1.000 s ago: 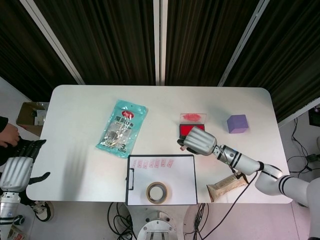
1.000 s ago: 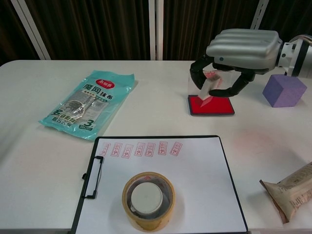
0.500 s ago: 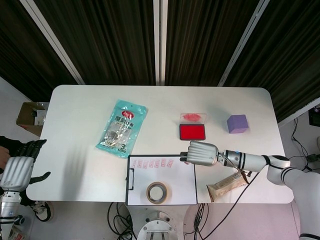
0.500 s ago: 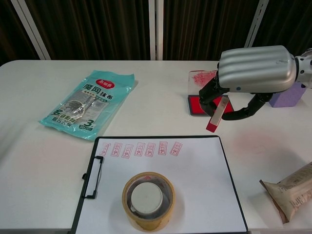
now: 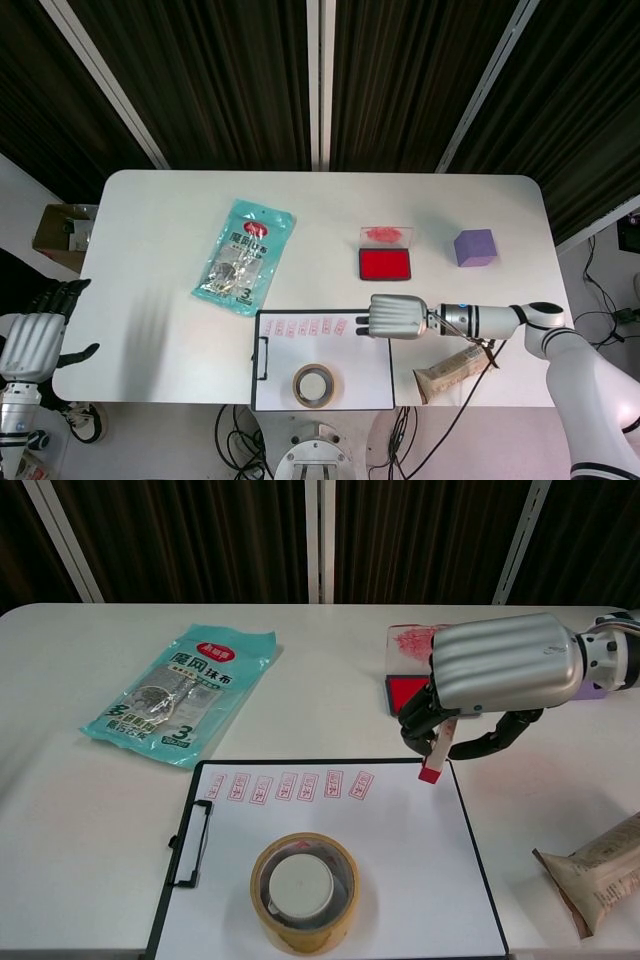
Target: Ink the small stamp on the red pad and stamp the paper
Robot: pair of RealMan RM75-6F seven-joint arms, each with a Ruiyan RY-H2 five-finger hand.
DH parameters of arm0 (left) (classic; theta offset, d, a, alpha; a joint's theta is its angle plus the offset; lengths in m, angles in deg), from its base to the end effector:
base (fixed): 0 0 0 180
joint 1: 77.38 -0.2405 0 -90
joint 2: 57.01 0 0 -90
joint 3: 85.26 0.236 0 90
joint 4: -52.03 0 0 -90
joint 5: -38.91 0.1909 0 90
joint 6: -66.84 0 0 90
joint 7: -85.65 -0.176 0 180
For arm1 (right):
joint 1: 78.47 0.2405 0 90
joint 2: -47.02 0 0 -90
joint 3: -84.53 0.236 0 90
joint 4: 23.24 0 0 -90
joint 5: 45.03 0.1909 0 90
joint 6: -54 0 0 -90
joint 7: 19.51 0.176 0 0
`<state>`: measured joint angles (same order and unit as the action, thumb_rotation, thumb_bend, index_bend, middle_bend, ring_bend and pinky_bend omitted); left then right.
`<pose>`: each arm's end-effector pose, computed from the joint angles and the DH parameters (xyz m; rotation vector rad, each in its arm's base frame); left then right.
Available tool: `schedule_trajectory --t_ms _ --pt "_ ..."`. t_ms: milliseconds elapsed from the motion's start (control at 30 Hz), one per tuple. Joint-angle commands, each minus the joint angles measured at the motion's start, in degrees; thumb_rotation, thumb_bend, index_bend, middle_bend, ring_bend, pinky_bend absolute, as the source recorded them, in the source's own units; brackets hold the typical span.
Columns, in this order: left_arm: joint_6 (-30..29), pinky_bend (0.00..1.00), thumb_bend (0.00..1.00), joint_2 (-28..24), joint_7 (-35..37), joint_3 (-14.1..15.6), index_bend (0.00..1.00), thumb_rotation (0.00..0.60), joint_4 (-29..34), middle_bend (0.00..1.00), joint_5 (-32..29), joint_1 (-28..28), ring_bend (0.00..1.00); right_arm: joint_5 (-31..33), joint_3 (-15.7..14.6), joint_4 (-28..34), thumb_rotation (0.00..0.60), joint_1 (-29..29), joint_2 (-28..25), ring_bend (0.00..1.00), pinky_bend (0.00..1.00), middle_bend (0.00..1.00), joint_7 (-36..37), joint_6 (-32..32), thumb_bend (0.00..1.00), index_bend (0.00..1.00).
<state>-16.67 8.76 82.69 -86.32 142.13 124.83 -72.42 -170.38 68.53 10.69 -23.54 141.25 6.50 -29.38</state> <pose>-0.2948 0.2046 0.1530 -1.4366 -0.8974 -0.8240 -0.1267 -0.3223 -0.0183 2.7670 0.1042 1.0761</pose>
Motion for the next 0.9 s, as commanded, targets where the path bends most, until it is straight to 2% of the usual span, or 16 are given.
schedule_trajectory --t_ms 33,333,667,900 --pt "-0.02 0.24 0.00 -0.01 0.13 0.01 0.12 0.600 -0.16 0.14 -0.01 -0.01 0.12 0.50 -0.70 -4.17 0.600 -0.37 3.16 0.95 1.00 0.81 1.36 -1.28 0.49 0.98" --pt "0.08 0.24 0.00 0.02 1.31 0.08 0.12 0.600 -1.11 0.14 -0.34 -0.18 0.12 2.21 -1.91 -10.95 0.600 -0.33 7.75 0.95 1.00 0.81 4.37 -0.51 0.49 0.98" --pt "-0.34 0.24 0.00 -0.33 2.85 0.01 0.12 0.600 -2.13 0.14 -0.48 -0.51 0.12 3.17 -3.75 -13.89 0.600 -0.07 10.82 0.95 1.00 0.81 5.77 0.45 0.49 0.98" --pt "-0.53 0.24 0.00 -0.59 3.76 0.03 0.12 0.600 -2.70 0.14 -0.61 -0.78 0.12 4.49 -3.96 -15.13 0.600 0.35 11.75 0.95 1.00 0.81 6.28 1.09 0.49 0.98"
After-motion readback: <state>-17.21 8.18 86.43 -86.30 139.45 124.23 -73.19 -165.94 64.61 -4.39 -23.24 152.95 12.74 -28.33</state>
